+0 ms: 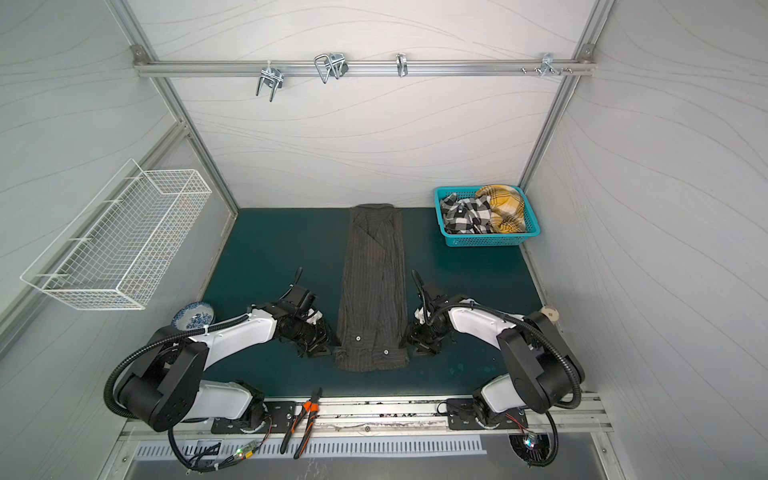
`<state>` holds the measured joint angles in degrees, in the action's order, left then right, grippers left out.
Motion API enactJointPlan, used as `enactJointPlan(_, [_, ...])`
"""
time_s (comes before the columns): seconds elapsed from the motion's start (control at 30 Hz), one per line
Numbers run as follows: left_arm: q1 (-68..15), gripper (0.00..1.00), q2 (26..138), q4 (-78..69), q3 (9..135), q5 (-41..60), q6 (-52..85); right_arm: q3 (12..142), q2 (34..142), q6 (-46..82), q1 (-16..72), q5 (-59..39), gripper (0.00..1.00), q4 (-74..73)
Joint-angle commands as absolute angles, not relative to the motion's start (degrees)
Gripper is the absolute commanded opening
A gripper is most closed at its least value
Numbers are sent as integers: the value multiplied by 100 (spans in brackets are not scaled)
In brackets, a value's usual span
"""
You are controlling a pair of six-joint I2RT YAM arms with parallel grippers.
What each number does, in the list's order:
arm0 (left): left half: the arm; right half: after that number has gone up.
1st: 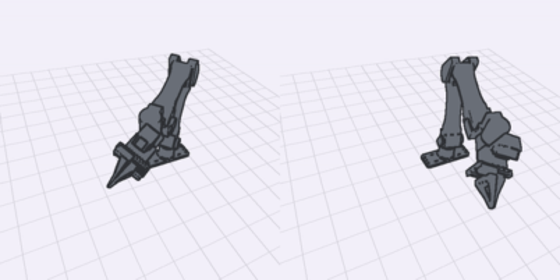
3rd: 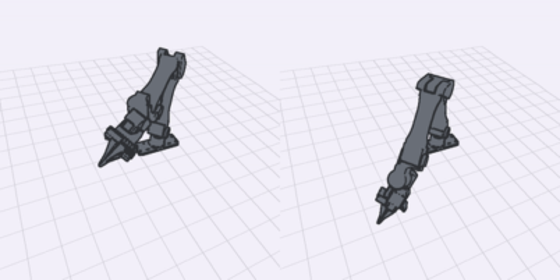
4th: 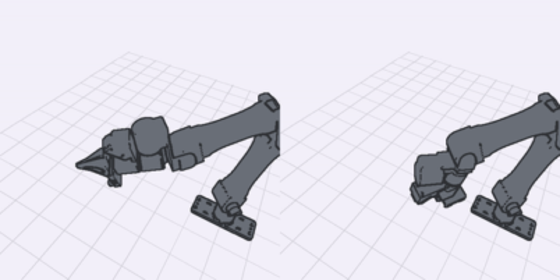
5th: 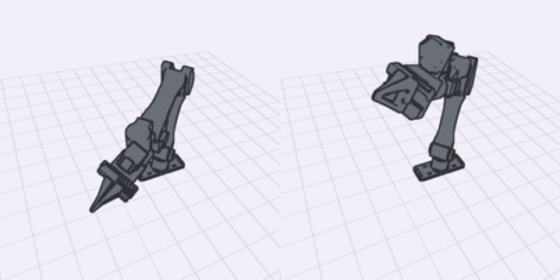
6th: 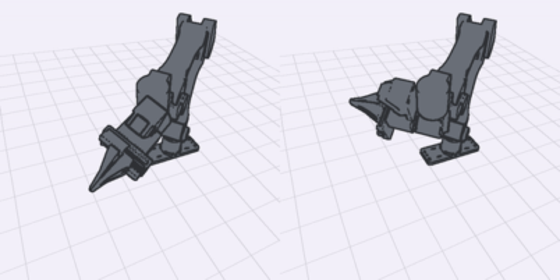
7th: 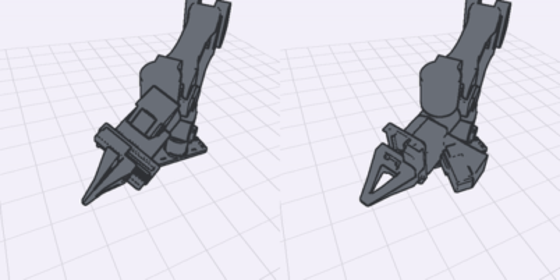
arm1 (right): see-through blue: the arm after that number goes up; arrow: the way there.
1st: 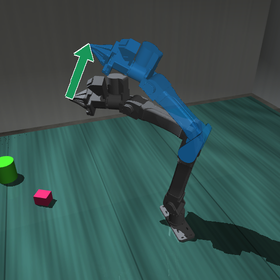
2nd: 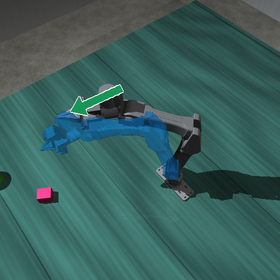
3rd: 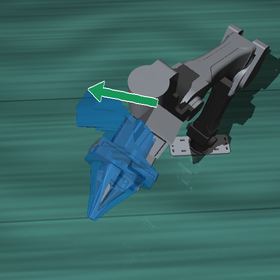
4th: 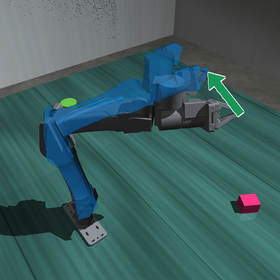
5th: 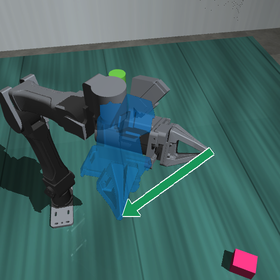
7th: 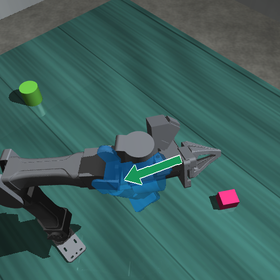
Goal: Fold and stack the long sleeve shirts
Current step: 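Lift the shirt's near end with both grippers and fold it toward the far end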
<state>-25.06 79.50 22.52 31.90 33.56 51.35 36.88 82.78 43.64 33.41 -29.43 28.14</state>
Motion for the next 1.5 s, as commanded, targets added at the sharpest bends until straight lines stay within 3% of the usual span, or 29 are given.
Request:
enactJointPlan(0.0, [-2557, 42, 8115, 1904, 3111, 3422, 5291, 3647, 8462, 4492, 3423, -2920, 51, 2700])
enactJointPlan(0.47, [-2900, 35, 7875, 2157, 3077, 3268, 5388, 3668, 8764, 4656, 3652, -2883, 37, 2711])
enactJointPlan(0.87, [-2900, 6, 8122, 2030, 3057, 3236, 5361, 3666, 8703, 4684, 3640, -2753, 33, 2830])
enactJointPlan(1.03, [-2899, 0, 8027, 2045, 3015, 3182, 5379, 3680, 8769, 4660, 3647, -2760, 32, 2804])
enactJointPlan(1.23, [-2898, 0, 7941, 2076, 3032, 3159, 5369, 3689, 8680, 4601, 3647, -2839, 11, 2788])
enactJointPlan(1.4, [-2900, 0, 7587, 2487, 3052, 3005, 5390, 3613, 8273, 4609, 3658, -2853, 0, 2856])
enactJointPlan(1.47, [-2941, 0, 7439, 2561, 3003, 3052, 5399, 3587, 8189, 4616, 3690, -2887, 0, 2871])
